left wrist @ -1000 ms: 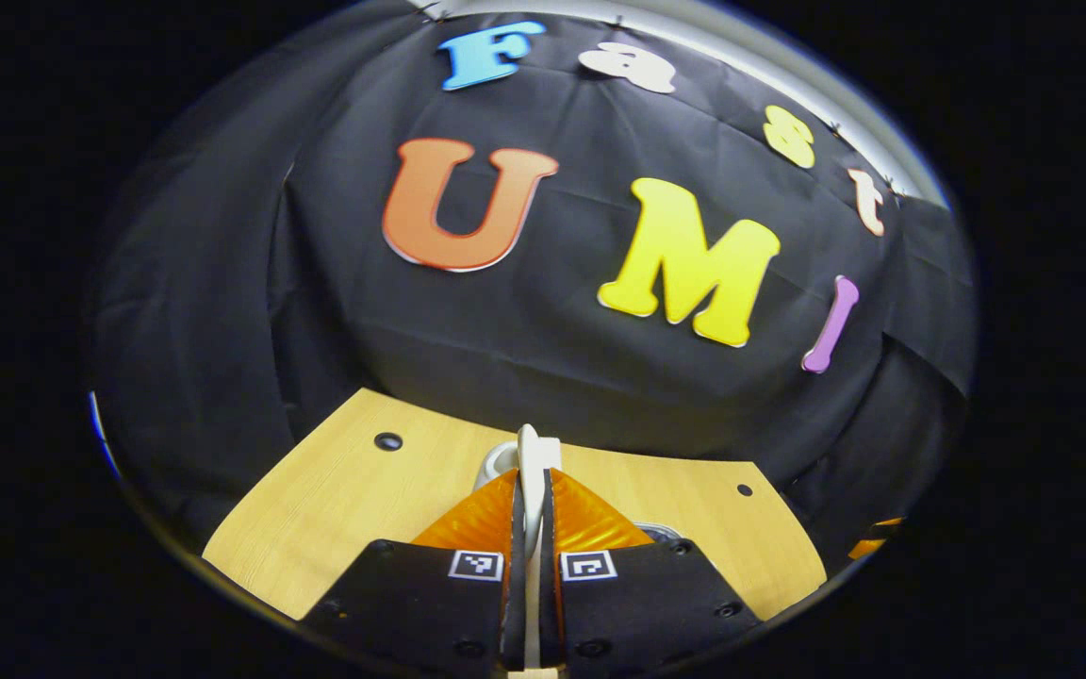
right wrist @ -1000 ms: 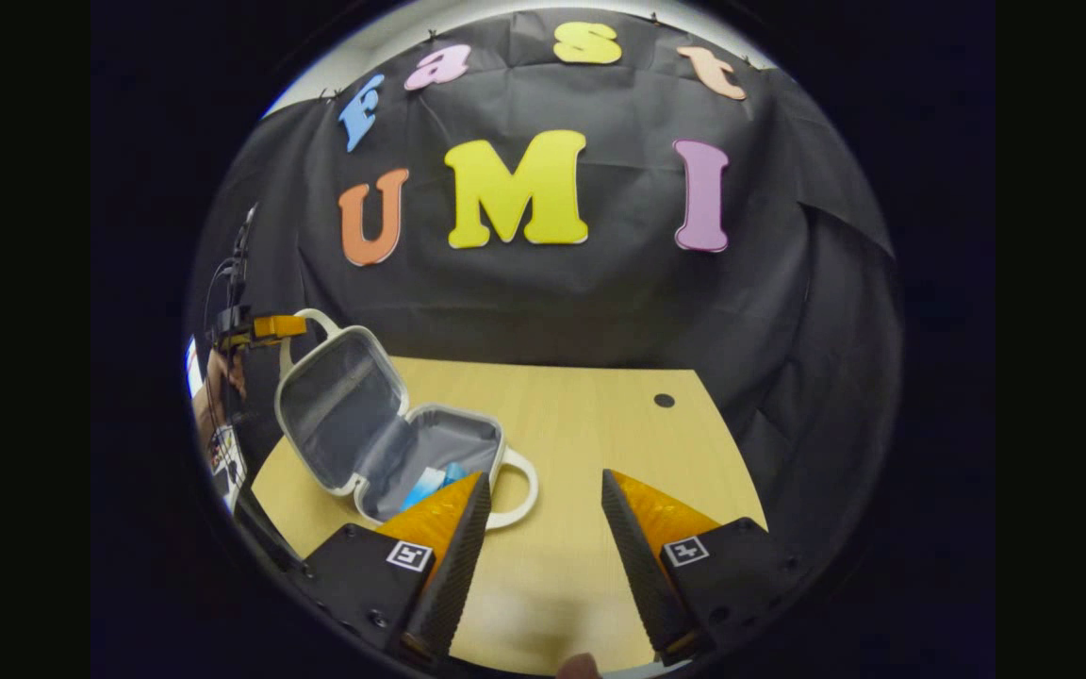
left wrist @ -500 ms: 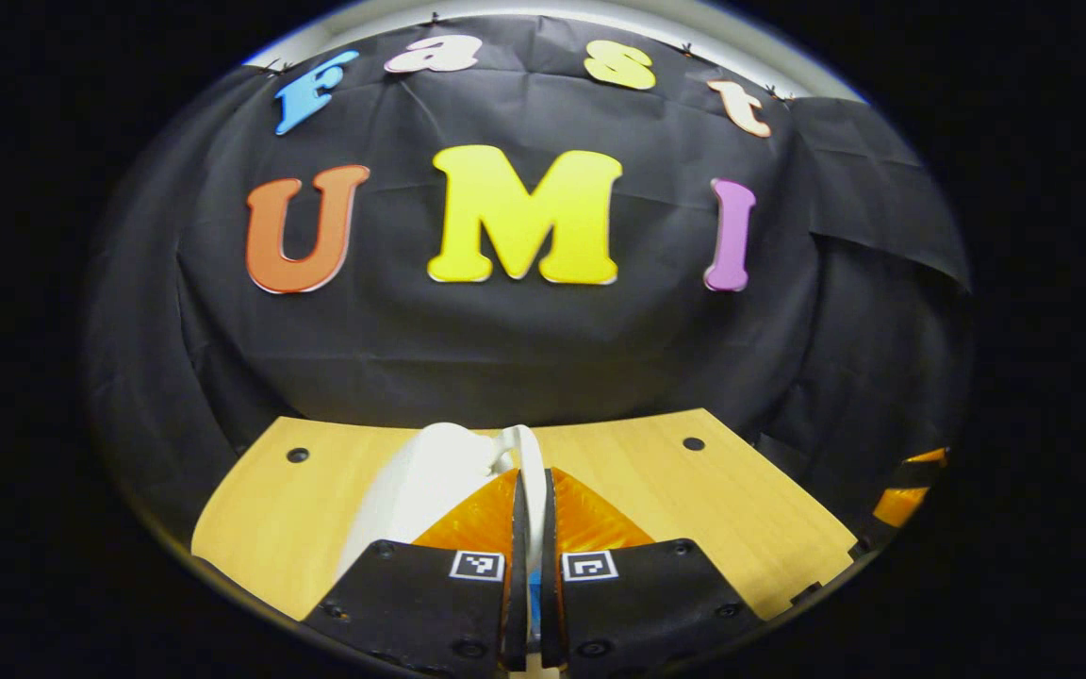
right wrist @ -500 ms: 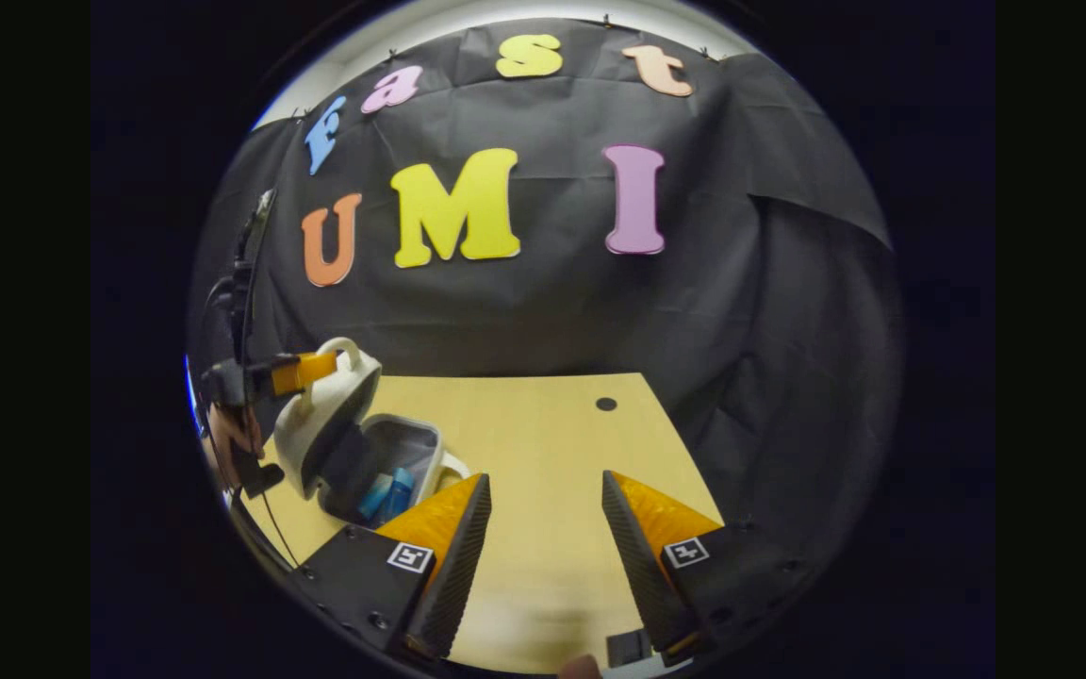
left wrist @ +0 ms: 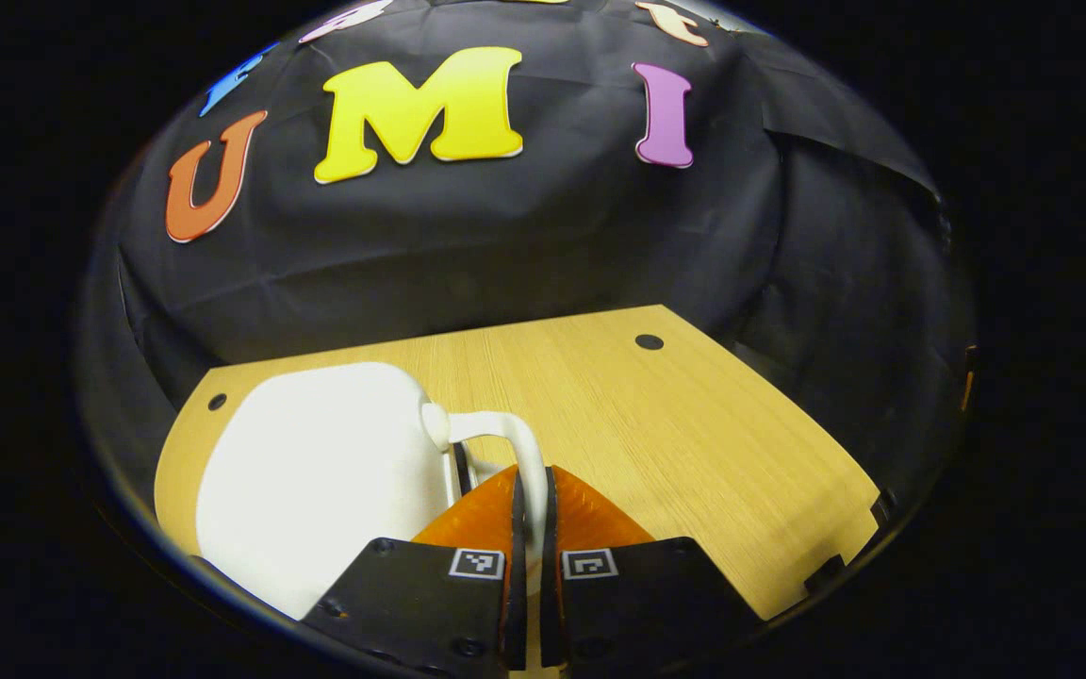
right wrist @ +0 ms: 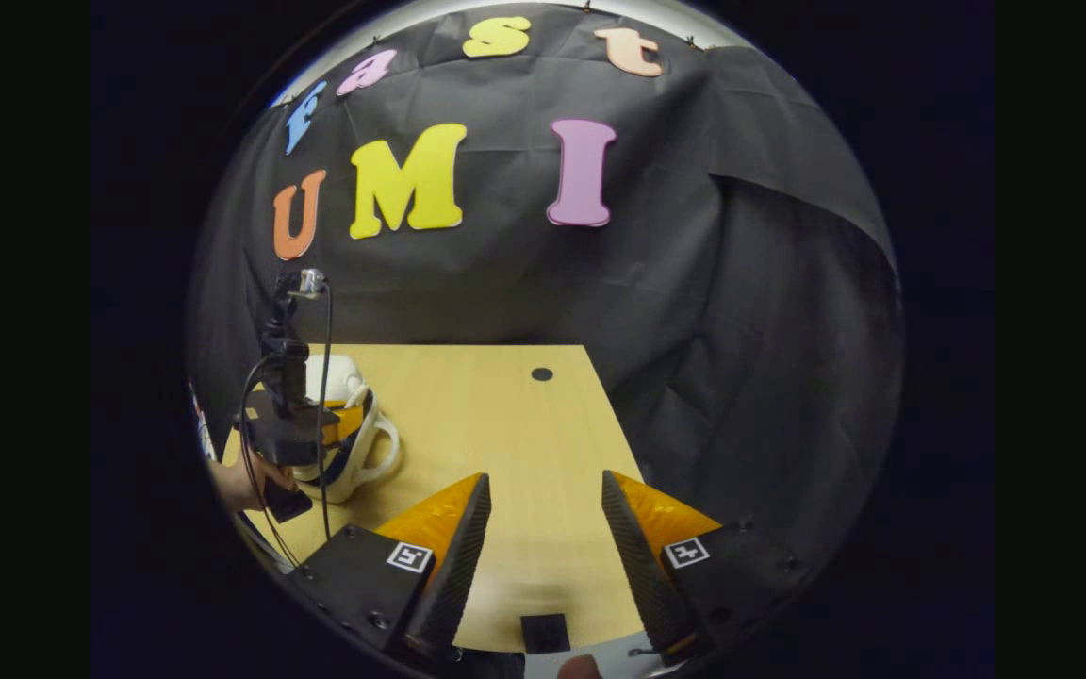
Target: First open the suitcase, pack the skin care products into it, and then close the suitcase.
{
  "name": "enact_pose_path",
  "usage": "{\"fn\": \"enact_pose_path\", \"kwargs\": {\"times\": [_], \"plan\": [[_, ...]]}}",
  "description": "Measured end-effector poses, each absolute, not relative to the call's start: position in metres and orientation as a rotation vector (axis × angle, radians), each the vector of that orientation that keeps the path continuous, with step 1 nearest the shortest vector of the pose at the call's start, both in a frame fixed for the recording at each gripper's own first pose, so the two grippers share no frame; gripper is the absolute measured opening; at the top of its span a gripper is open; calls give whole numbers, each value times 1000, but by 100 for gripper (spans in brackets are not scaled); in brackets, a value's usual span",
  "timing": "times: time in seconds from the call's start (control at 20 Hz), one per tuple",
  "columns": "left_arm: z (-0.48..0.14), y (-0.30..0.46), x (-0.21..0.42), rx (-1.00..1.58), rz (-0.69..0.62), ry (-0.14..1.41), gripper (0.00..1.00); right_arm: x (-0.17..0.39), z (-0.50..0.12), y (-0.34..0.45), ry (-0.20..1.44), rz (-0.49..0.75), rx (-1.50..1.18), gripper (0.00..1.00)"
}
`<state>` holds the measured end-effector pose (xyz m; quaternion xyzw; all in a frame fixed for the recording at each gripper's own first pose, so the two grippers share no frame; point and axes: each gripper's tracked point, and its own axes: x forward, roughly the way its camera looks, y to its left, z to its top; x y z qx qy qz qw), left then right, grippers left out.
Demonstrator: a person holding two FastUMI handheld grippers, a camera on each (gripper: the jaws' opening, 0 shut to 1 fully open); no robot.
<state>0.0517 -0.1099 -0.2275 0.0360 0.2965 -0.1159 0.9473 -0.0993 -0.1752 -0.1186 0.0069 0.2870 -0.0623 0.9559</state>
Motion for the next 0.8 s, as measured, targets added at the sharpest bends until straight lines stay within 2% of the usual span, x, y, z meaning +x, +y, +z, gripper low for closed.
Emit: {"fn": "enact_pose_path", "kwargs": {"times": [0.3, 0.4, 0.45, 0.5, 0.7, 0.8], "plan": [[-254, -122, 54, 105, -208, 647, 8, -91, -124, -182, 594, -110, 19, 71], [-262, -125, 55, 123, -204, 662, 11, -83, -123, -178, 589, -91, 26, 71], [-267, -127, 53, 118, -207, 683, 15, -78, -122, -175, 582, -78, 29, 67], [-271, -128, 48, 108, -210, 723, 19, -73, -120, -170, 575, -65, 31, 71], [-266, -128, 32, 42, -208, 829, 30, -48, -110, -146, 535, 0, 48, 71], [-249, -128, 27, 22, -210, 809, 63, -33, -104, -134, 505, 25, 47, 71]]}}
